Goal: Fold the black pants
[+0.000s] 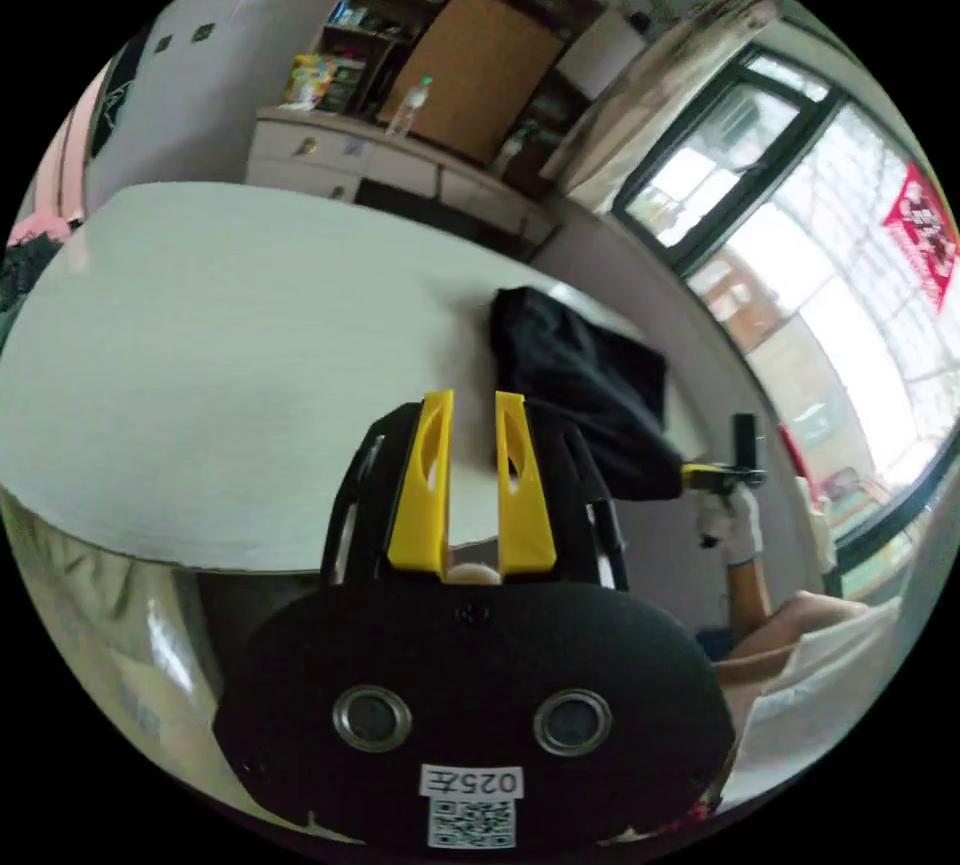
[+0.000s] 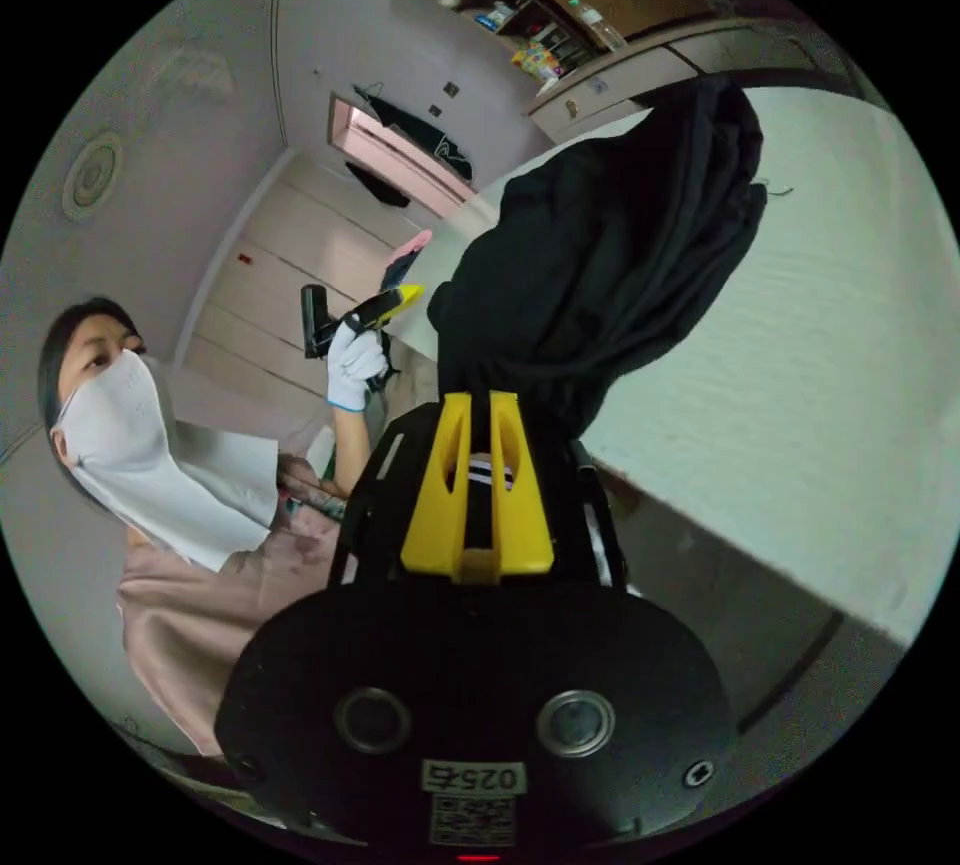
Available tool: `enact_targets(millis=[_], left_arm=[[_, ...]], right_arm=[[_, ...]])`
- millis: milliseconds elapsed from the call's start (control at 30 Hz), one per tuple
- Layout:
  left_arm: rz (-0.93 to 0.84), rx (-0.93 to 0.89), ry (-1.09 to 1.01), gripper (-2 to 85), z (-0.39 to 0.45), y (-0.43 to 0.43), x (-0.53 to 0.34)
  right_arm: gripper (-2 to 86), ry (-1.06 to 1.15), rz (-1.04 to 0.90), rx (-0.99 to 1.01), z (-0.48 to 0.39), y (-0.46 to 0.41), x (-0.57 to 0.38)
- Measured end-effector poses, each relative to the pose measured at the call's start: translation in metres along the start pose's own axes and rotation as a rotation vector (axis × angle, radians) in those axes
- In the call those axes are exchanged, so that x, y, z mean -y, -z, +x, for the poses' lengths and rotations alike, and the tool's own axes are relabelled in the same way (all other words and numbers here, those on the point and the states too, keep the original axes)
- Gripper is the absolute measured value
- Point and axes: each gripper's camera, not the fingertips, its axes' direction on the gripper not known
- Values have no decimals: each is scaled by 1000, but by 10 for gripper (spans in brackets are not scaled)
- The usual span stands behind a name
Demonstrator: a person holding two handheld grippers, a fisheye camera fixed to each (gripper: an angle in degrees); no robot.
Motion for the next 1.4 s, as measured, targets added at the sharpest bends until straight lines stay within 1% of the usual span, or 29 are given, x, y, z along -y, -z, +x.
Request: enact_targets(millis=[33, 100, 133, 200, 233, 267, 300, 367, 400, 467, 500, 533, 600, 633, 700, 733, 800, 833, 900, 933, 967, 1000, 1067, 1133, 1167, 1233, 1267, 1333, 1400], left_arm=[[-4, -22, -25, 28, 11, -3, 0], [-58, -65, -157, 26, 65, -29, 2], [-70, -73, -185, 26, 79, -38, 2], [-130, -68, -291, 24, 127, -82, -2], [-144, -60, -297, 24, 136, -94, -4], [-172, -55, -333, 24, 152, -116, -9], [-199, -36, -355, 25, 166, -137, -16], [-215, 67, -367, 25, 178, -160, -27], [-216, 92, -356, 23, 181, -167, -33], [-217, 113, -370, 21, 186, -170, -41], [-206, 118, -369, 20, 187, -170, -44], [-205, 116, -356, 19, 186, -171, -44], [-212, 95, -314, 16, 182, -172, -42], [-215, 89, -307, 15, 181, -172, -41], [-225, 72, -282, 8, 177, -168, -42], [-225, 71, -283, 5, 177, -166, -43], [-221, 80, -283, -7, 178, -148, -47], [-199, 85, -277, -8, 177, -140, -48], [-94, 94, -253, -11, 170, -106, -39], [-76, 101, -241, -11, 167, -101, -35], [-61, 114, -214, -11, 159, -96, -27], [-85, 114, -189, -11, 152, -101, -21], [-169, 87, -168, -11, 143, -123, -18], [-196, 122, -144, -13, 138, -142, -25], [-171, 158, -163, -15, 139, -148, -33], [-131, 162, -163, -16, 139, -145, -42], [-126, 166, -163, -16, 139, -143, -44], [-133, 163, -159, -14, 138, -140, -46], [-155, 155, -165, -12, 138, -130, -46]], right_arm=[[36, 4, 24, -23, -8, 4, -3], [47, 85, 156, -207, -56, 23, -14], [44, 100, 194, -261, -69, 27, -17], [16, 186, 363, -458, -117, 37, -21], [5, 218, 394, -500, -126, 37, -19], [-1, 252, 457, -595, -137, 37, -11], [-5, 233, 467, -681, -140, 37, 3], [-7, 216, 360, -761, -142, 35, 27], [-8, 227, 359, -775, -145, 37, 33], [-9, 284, 404, -729, -142, 38, 41], [-9, 288, 369, -678, -130, 35, 60], [-9, 279, 331, -657, -121, 31, 73], [-9, 204, 133, -598, -76, 6, 131], [-9, 181, 86, -609, -63, -1, 145], [-9, 108, -75, -835, -13, -27, 185], [-9, 89, -114, -864, -3, -30, 190], [-9, 36, -60, -753, 3, -15, 201], [-9, 44, -26, -753, -1, -11, 201], [-9, 130, 100, -702, -30, -5, 194], [-9, 159, 117, -659, -38, -6, 193], [-9, 218, 125, -530, -51, -14, 195], [-9, 251, 83, -396, -59, -28, 203], [-9, 284, 18, -269, -65, -57, 221], [-9, 287, -56, -256, -59, -93, 245], [-10, 283, -111, -284, -48, -119, 262], [-10, 254, -219, -364, -22, -157, 285], [-10, 246, -270, -472, -4, -176, 296], [-10, 206, -257, -399, 12, -175, 310], [-10, 178, -215, -417, 18, -166, 318]])
